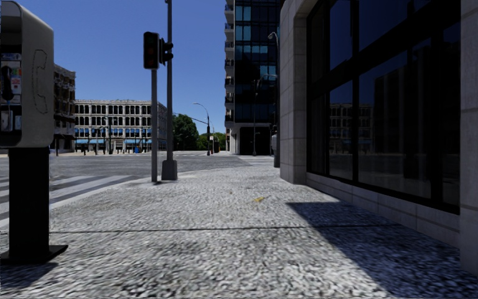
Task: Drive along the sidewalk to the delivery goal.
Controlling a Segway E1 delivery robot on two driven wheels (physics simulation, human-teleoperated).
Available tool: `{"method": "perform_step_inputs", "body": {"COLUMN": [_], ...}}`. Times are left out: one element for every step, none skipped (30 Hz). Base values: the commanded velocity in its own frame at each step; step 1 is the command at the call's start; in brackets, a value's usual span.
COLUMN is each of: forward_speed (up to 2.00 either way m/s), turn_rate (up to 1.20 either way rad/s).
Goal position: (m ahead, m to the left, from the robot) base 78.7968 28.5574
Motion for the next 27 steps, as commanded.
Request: {"method": "perform_step_inputs", "body": {"forward_speed": [2.0, 2.0, 2.0, 2.0, 2.0, 2.0, 2.0, 2.0, 2.0, 2.0, 2.0, 2.0, 2.0, 2.0, 2.0, 2.0, 2.0, 2.0, 2.0, 2.0, 2.0, 2.0, 2.0, 2.0, 2.0, 2.0, 2.0], "turn_rate": [0.0, 0.0, 0.0, 0.0, 0.0, 0.0, 0.0, 0.0, 0.0, 0.0, 0.0, 0.0, 0.0, 0.0, 0.0, 0.0, 0.0, 0.0, 0.0, 0.0, 0.22, 0.47, 0.74, 0.74, 0.86, 0.96, 1.03]}}
